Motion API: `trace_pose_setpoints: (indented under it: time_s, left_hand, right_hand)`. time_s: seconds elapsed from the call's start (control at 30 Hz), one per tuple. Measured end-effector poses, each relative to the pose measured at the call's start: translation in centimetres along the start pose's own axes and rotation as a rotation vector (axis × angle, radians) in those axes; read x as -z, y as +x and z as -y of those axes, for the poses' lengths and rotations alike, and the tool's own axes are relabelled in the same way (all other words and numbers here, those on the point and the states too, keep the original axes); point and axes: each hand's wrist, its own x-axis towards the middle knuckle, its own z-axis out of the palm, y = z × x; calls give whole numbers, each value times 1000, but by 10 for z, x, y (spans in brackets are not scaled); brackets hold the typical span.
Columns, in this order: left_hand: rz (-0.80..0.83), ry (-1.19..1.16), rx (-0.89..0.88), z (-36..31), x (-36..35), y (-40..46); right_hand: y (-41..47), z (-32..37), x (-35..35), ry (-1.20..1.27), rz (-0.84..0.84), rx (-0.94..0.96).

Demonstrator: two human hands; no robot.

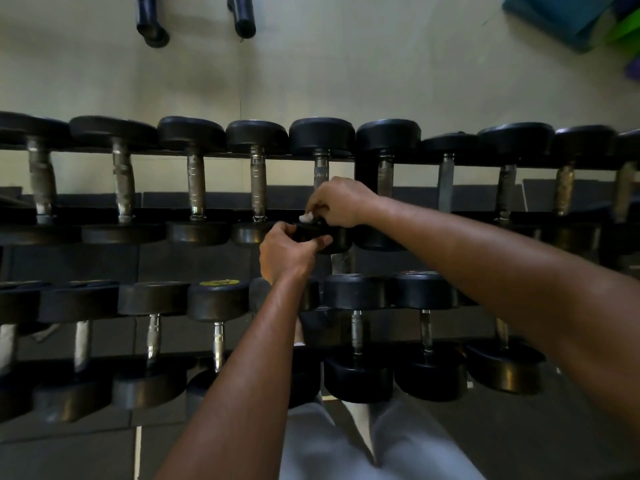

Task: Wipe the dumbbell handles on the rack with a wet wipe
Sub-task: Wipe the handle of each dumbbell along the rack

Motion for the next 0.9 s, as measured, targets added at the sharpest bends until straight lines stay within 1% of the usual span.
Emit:
trace_pose_setpoints:
  time_s: [0.1,0.17,0.23,0.3,0.37,0.43,0.47,0.53,0.67,0.77,0.9]
  left_hand:
    - [-10,28,-9,-3,-1,-4]
    - [-18,74,-26,-7,-2,-8]
    - [-23,137,-40,-12,-2,-13]
    - [-44,191,-58,-16,-2,-21]
    - [-120,208,-87,-17,-7,-35]
    - [-169,206,-146,-21,-19,-53]
    - [-156,191,-173,-22,-26,-60]
    - [-93,142,-212,-28,-43,-73]
    - [13,103,-248,-45,-82,-91]
    - [26,99,-206,-63,-108,-95]
    - [-53,61,-86,-79,-129,-90]
  right_hand:
    - [-18,-11,-8,391,-83,-187]
    - [-34,-19,-14,603,-146,-271]
    - [-51,-26,-19,746,-206,-296]
    - [-68,-31,-22,941,-231,-295]
    - [-85,-35,-19,1096,-223,-292]
    - [-102,-43,-12,1161,-242,-290]
    - [-110,-48,-8,1186,-258,-297]
    - [-126,-61,0,1230,-289,-315]
    - [-149,-92,6,1236,-328,-368]
    - [-162,-110,10,1257,-318,-413]
    - [-169,-129,11,1168,-326,-421]
